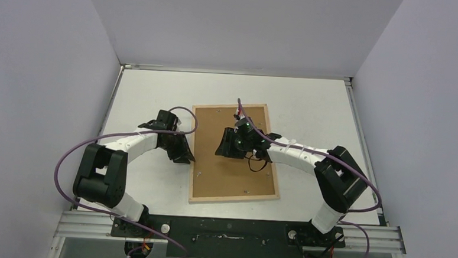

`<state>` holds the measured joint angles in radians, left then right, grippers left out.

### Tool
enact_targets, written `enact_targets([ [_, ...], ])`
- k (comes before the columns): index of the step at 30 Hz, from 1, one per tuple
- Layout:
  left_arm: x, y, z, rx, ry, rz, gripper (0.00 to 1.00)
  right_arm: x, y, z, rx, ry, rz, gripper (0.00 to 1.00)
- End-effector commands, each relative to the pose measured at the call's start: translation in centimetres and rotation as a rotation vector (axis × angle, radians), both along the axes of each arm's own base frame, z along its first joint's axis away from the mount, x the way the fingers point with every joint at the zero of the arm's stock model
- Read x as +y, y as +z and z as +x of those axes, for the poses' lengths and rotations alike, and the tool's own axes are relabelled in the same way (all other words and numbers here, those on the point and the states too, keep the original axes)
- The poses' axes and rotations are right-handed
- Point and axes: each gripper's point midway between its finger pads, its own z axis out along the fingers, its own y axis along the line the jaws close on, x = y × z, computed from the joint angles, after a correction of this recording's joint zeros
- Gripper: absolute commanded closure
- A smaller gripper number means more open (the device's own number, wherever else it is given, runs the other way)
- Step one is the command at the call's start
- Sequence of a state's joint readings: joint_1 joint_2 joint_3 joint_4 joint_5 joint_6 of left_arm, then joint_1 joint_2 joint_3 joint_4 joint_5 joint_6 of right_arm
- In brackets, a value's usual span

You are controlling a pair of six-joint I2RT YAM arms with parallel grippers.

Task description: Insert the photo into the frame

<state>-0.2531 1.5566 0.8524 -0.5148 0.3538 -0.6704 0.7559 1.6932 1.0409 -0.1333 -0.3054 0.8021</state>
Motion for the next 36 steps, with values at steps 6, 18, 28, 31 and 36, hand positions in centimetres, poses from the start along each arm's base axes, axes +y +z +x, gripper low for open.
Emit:
enact_targets([
  [6, -0.3, 1.0, 0.5, -0.124, 0.018, -0.031, 0.76, 2.6, 2.4, -2.6, -0.025, -0.294, 0.061, 0.58],
  [18, -0.6, 0.1, 1.3, -0.108, -0.010, -0.028, 0.73, 5.6, 0.2, -4.3, 0.020, -0.383, 0.105, 0.58],
  [28, -0.3, -1.8, 1.2, -0.088, -0.044, 0.002, 0.80, 9.5, -2.4, -6.5, 0.044, -0.263, 0.097, 0.60],
  [31, -0.3, -2.0, 1.2, -0.088, -0.043, -0.001, 0.84, 9.5, -3.3, -6.5, 0.043, -0.268, 0.091, 0.64],
  [36, -0.4, -1.9, 1.1, -0.090, -0.041, -0.010, 0.87, 9.3, -4.1, -6.5, 0.043, -0.267, 0.054, 0.68],
])
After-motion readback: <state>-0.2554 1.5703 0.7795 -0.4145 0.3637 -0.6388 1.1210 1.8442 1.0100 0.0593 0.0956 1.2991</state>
